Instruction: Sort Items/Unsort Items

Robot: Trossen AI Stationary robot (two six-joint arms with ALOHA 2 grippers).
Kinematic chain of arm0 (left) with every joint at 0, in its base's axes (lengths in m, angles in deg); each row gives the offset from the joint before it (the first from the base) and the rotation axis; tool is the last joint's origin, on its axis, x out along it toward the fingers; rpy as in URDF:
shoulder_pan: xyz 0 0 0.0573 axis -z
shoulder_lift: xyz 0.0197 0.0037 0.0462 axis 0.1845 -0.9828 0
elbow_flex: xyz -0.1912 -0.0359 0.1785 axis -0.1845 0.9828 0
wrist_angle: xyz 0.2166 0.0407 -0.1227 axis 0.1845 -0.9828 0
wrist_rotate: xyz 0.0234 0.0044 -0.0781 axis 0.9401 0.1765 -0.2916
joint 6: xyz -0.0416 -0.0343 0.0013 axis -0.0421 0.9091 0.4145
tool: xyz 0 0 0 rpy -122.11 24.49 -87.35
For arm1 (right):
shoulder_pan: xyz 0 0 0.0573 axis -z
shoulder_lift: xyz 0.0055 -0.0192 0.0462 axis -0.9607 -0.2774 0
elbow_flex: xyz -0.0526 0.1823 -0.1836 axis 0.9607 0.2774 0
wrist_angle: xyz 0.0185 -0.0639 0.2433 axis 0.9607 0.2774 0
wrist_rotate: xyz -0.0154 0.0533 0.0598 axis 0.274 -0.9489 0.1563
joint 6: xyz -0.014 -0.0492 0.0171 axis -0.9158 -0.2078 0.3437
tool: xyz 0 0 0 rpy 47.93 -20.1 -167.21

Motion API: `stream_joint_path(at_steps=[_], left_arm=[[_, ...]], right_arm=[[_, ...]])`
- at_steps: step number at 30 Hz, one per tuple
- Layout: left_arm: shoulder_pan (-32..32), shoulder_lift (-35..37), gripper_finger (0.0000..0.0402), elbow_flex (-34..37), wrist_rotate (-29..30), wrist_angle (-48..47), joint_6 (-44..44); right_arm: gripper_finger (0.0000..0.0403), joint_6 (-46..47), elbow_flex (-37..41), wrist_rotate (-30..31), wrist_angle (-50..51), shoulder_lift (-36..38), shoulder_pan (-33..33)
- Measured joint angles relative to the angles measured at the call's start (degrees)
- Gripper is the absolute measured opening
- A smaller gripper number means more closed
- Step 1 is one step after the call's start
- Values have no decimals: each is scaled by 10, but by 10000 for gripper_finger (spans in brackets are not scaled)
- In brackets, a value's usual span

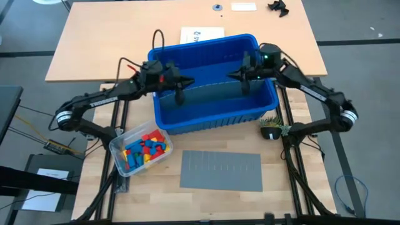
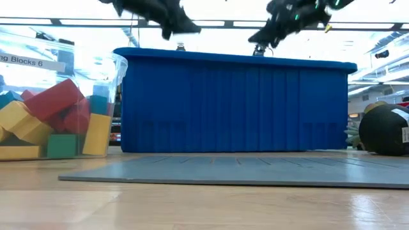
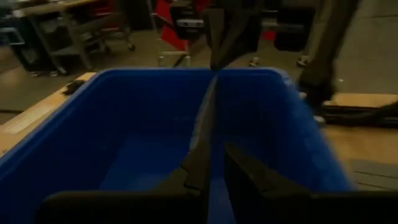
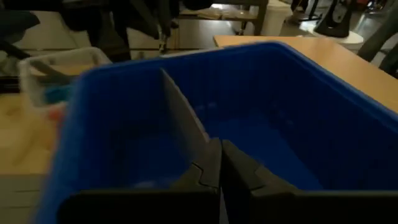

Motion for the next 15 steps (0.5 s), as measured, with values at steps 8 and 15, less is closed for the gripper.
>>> stream_joint_path(at_steps=[8, 15], left_arm=[[176, 21, 49, -77, 135, -174, 3], [281, 20, 48, -78, 217, -252, 81]], right_arm=[[3, 88, -27, 107, 167, 108, -205], [2, 211, -27, 245, 268, 149, -397]])
